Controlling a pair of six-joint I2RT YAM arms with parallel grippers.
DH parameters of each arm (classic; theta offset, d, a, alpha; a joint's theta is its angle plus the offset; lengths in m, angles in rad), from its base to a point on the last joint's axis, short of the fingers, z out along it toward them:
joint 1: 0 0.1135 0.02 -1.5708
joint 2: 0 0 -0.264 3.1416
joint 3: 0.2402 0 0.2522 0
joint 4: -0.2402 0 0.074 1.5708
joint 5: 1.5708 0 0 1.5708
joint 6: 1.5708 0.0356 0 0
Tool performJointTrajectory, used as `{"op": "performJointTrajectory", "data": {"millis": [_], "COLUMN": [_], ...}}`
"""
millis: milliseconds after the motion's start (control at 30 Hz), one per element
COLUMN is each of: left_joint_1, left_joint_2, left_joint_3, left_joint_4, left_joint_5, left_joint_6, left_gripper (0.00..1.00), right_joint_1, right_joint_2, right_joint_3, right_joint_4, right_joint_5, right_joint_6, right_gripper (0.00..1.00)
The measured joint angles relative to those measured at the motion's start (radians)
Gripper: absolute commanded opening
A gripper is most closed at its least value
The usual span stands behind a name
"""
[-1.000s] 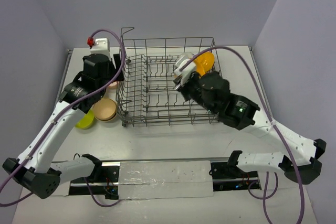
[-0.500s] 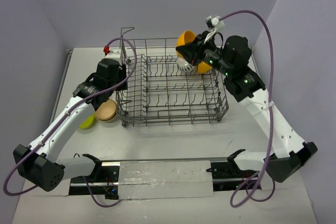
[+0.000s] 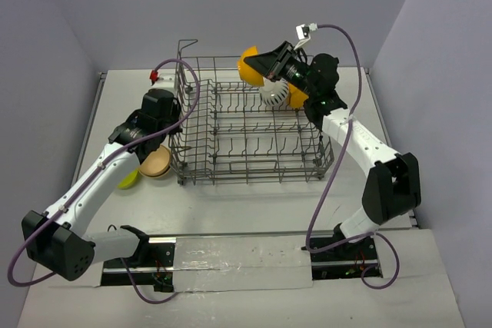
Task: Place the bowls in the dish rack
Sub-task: Insert the bowl into the dish rack.
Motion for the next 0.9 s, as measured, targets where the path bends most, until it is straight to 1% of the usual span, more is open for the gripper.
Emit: {"op": "performJointTrajectory", "data": {"millis": [200, 300, 433, 700, 900], "left_joint_1": [0.000, 0.000, 0.000, 0.000, 0.003], "left_joint_2": [-0.010, -0.016, -0.025, -0.040, -0.042], "left_joint_3": [-0.014, -0.024, -0.039, -0.064, -0.068], "left_joint_4": [0.016, 0.028, 0.046, 0.079, 0.084], "left_joint_5": [0.000, 0.001, 0.001, 0.004, 0.012], "left_joint_6": [0.000, 0.000, 0.001, 0.003, 0.003], "left_gripper": [0.00, 0.00, 0.00, 0.00, 0.00], "right_joint_1": [0.000, 0.000, 0.010, 0.040, 0.074], "right_joint_2": [0.047, 0.100, 0.192, 0.424, 0.526], "right_joint_3": [-0.080, -0.081, -0.074, 0.053, 0.194], "right_joint_4": [0.164, 0.263, 0.345, 0.365, 0.338], "right_joint_5": [0.063, 0.098, 0.135, 0.170, 0.189], "right_joint_6": [0.117, 0.168, 0.216, 0.275, 0.280], "right_gripper": [0.00, 0.00, 0.00, 0.00, 0.00]}}
